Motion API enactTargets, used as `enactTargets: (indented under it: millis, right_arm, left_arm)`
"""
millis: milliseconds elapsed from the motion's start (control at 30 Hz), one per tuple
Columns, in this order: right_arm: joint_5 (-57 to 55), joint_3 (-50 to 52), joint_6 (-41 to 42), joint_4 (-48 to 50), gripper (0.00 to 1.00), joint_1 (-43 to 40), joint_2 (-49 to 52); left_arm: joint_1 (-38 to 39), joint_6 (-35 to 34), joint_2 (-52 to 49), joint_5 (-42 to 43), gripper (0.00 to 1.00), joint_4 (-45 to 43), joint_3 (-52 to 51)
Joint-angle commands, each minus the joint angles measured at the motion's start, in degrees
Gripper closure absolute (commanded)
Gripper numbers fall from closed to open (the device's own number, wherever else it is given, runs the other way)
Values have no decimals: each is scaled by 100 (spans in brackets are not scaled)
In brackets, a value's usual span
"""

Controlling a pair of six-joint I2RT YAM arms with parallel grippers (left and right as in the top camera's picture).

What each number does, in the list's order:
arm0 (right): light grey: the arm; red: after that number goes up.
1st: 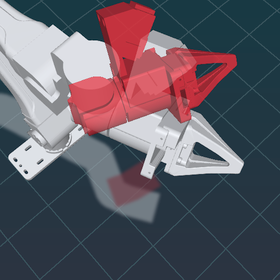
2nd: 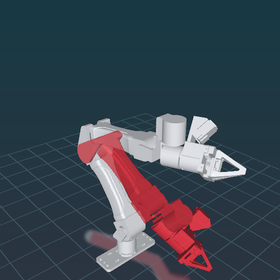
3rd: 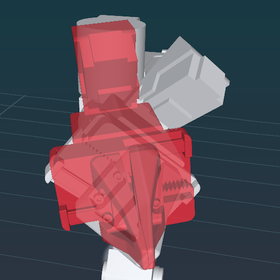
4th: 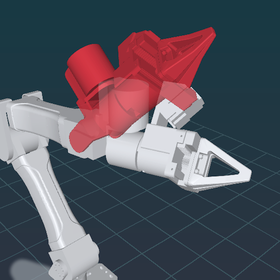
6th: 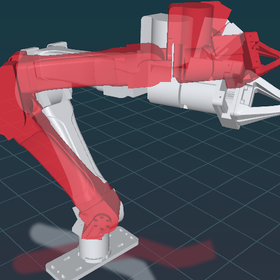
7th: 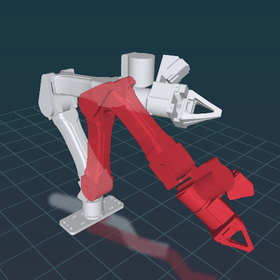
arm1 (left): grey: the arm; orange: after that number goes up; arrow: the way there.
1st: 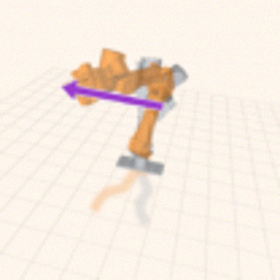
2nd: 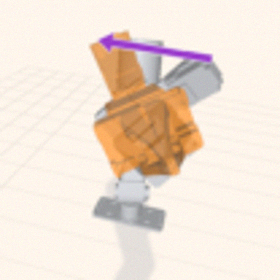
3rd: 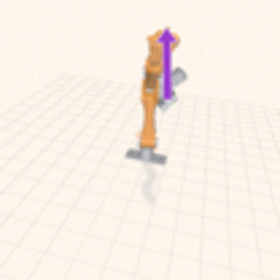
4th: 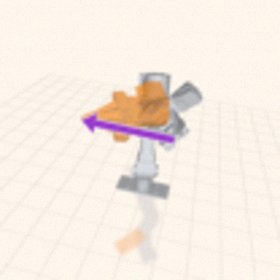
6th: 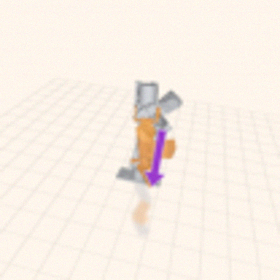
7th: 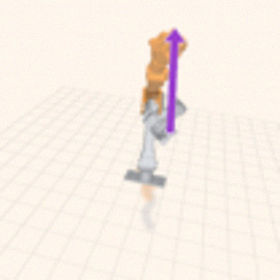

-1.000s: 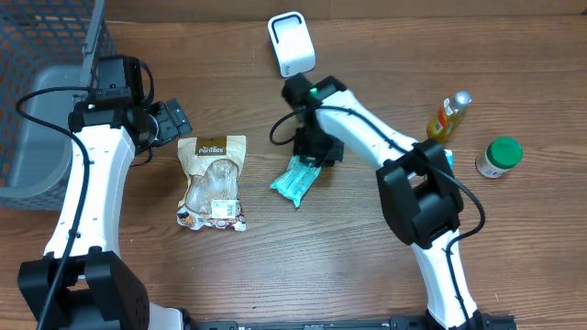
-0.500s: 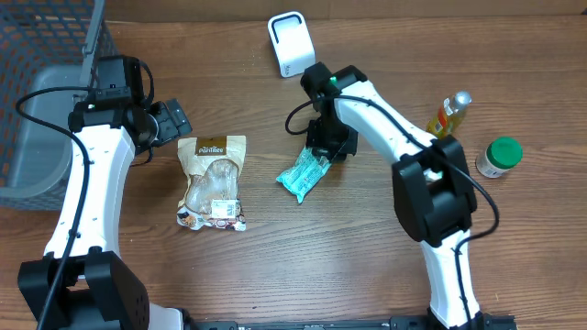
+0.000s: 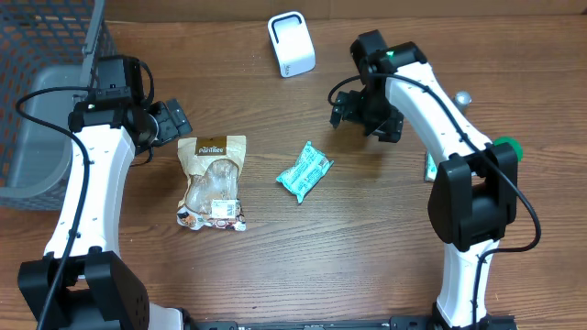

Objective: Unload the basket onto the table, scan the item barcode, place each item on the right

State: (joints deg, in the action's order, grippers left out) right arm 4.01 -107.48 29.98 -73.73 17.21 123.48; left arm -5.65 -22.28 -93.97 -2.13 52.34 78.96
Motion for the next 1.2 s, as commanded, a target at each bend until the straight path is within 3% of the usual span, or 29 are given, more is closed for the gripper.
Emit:
enactTargets:
  millis: [0, 200, 400, 467, 533, 600, 633, 733, 867, 1000, 1167]
  right_arm:
    - [-48, -9, -2, 13, 0, -109, -103]
    - [-48, -9, -4, 13, 0, -153, -103]
    - [-48, -9, -4, 13, 0, -153, -103]
    - [-48, -9, -4, 13, 0, -153, -103]
    - [-48, -9, -4, 13, 0, -153, -103]
    - [-48, -9, -2, 13, 0, -153, -103]
    - [-48, -9, -4, 13, 0, -153, -103]
    - [-48, -9, -4, 13, 0, -153, -103]
    - [-48, -9, -2, 13, 0, -153, -103]
    - [-48, -9, -2, 13, 0, -153, -103]
    - [-48, -9, -4, 13, 0, -153, -103]
  left_arm:
    - [15, 44, 61, 37, 0, -33, 70]
    - [15, 26, 61, 236, 0, -114, 70]
    - [61, 81, 39, 2017, 2, -136, 57]
    - [179, 334, 20, 2505, 15, -131, 2]
    - [363, 463, -17, 2621, 35, -83, -52]
    - [623, 654, -83, 2592, 87, -31, -111]
    - [745, 763, -116, 2594, 96, -11, -125]
    - [1209, 1130, -286, 2568, 96, 13, -129]
    - [1746, 1202, -581, 2238, 74, -31, -129]
    - [2177, 1204, -1047, 2201, 60, -170, -129]
    - [2389, 1200, -1674, 2155, 60, -431, -129]
